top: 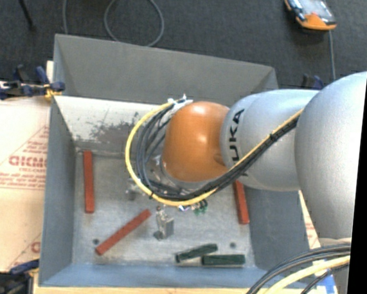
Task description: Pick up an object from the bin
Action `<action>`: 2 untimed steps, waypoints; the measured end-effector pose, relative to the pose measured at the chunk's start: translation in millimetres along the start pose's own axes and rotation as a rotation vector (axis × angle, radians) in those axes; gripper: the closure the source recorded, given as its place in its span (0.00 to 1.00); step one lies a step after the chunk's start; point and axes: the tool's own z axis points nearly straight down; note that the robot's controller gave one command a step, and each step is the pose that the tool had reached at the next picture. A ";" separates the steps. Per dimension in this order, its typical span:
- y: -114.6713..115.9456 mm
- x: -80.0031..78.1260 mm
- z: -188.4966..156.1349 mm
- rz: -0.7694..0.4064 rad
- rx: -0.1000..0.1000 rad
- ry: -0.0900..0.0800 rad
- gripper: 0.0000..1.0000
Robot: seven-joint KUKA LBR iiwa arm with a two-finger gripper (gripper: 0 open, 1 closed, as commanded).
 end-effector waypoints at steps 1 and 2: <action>-10.4 -27.1 34.5 -0.102 0.004 -0.005 0.00; -10.4 -27.5 32.7 -0.102 0.005 -0.007 1.00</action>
Offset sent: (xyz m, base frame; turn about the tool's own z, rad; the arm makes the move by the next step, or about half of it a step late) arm 0.0268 0.0066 -0.0341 -0.1028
